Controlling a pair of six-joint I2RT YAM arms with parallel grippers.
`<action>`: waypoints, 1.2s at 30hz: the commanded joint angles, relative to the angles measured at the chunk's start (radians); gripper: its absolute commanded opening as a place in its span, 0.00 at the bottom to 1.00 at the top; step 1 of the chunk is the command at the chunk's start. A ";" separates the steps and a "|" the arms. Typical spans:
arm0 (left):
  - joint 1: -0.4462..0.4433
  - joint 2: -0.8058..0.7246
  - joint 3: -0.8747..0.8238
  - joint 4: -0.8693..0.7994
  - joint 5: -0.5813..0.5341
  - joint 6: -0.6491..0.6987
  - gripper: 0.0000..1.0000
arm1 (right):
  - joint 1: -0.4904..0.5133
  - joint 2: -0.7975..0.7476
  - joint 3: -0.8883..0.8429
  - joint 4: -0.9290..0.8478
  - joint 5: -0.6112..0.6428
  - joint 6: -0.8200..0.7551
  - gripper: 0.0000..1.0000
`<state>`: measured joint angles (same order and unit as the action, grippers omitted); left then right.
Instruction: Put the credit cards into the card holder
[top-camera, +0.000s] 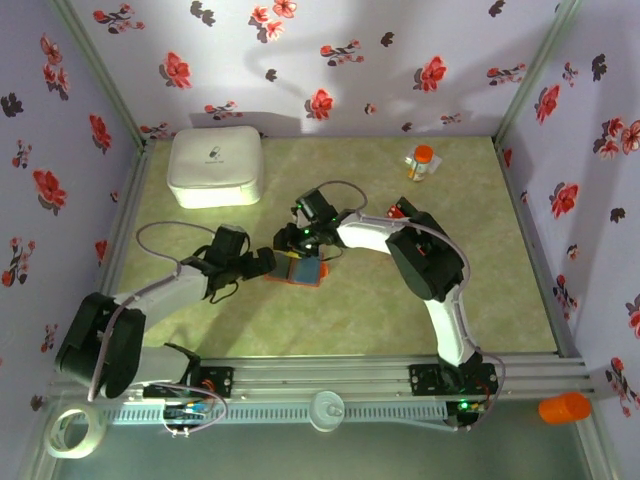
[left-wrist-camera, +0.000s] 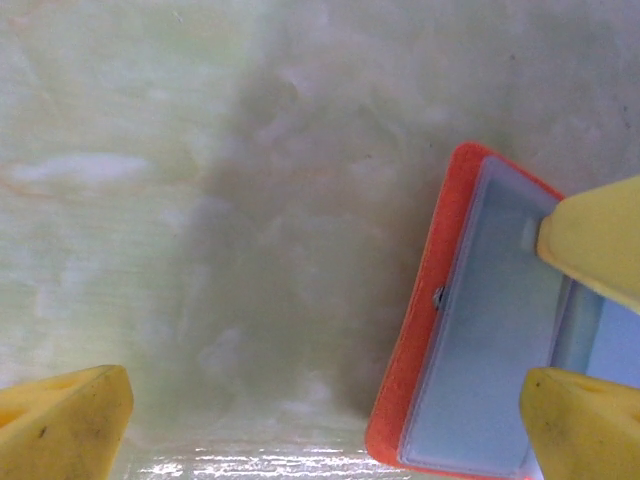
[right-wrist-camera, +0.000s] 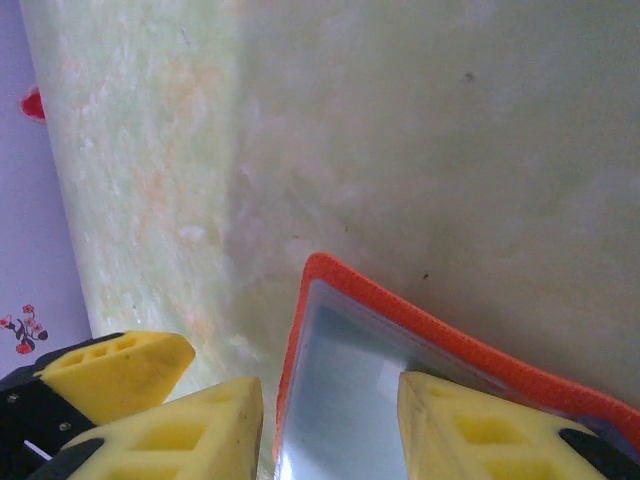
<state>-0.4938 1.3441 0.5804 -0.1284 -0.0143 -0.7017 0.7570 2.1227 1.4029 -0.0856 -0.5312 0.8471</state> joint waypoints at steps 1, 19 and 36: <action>-0.015 0.029 0.021 0.016 -0.009 -0.010 1.00 | -0.007 -0.047 -0.014 -0.008 -0.003 0.004 0.41; -0.029 0.044 0.035 0.006 -0.016 -0.008 1.00 | -0.067 -0.016 0.077 -0.134 0.027 -0.082 0.42; -0.036 0.000 0.047 -0.011 -0.018 -0.020 1.00 | -0.049 0.142 0.242 -0.210 -0.117 -0.127 0.41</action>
<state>-0.5213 1.3624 0.6106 -0.1345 -0.0250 -0.7052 0.6930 2.2444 1.6001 -0.2546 -0.5884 0.7559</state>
